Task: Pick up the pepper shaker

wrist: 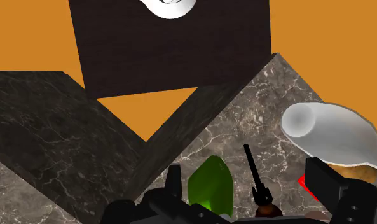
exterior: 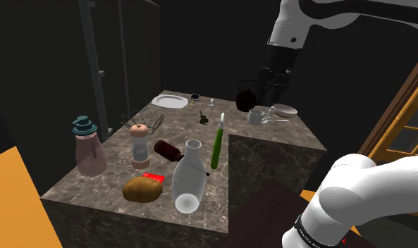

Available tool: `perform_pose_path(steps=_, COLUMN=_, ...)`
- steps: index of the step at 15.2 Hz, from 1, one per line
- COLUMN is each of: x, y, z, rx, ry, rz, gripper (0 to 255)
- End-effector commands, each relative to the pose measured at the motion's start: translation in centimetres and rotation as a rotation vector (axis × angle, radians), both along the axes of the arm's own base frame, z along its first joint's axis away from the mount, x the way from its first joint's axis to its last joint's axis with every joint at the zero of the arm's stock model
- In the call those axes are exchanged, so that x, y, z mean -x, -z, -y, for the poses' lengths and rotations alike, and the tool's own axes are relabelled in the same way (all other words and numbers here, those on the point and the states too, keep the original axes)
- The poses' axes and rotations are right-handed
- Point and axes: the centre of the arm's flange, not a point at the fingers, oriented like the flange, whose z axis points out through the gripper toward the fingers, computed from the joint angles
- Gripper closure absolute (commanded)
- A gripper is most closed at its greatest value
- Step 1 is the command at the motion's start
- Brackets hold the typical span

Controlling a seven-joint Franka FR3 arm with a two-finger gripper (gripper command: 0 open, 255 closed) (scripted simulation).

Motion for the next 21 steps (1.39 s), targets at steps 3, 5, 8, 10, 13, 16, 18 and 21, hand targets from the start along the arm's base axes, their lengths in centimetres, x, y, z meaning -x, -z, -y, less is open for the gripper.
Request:
perform_pose_path(steps=3, x=-1.9, y=1.1, z=-1.3, rx=-0.006, ry=-0.003, rz=0.006, gripper=0)
perform_pose_path(steps=5, x=-3.8, y=2.1, z=-2.6, rx=-0.012, ry=-0.006, rz=0.012, gripper=0)
perform_pose_path(steps=8, x=-6.6, y=3.7, z=-4.6, rx=-0.021, ry=-0.01, rz=0.022, gripper=0)
perform_pose_path(steps=10, x=-8.5, y=4.6, z=-5.9, rx=-0.027, ry=-0.013, rz=0.028, gripper=0)
perform_pose_path(steps=13, x=-11.4, y=6.1, z=-7.9, rx=-0.036, ry=-0.018, rz=0.037, gripper=0)
perform_pose_path(steps=16, x=-14.2, y=7.5, z=-9.9, rx=-0.045, ry=-0.022, rz=0.047, gripper=0)
perform_pose_path(steps=18, x=-16.2, y=8.4, z=-11.3, rx=-0.051, ry=-0.025, rz=0.053, gripper=0)
perform_pose_path(steps=21, x=-19.0, y=9.8, z=-13.4, rx=-0.06, ry=-0.03, rz=0.062, gripper=0)
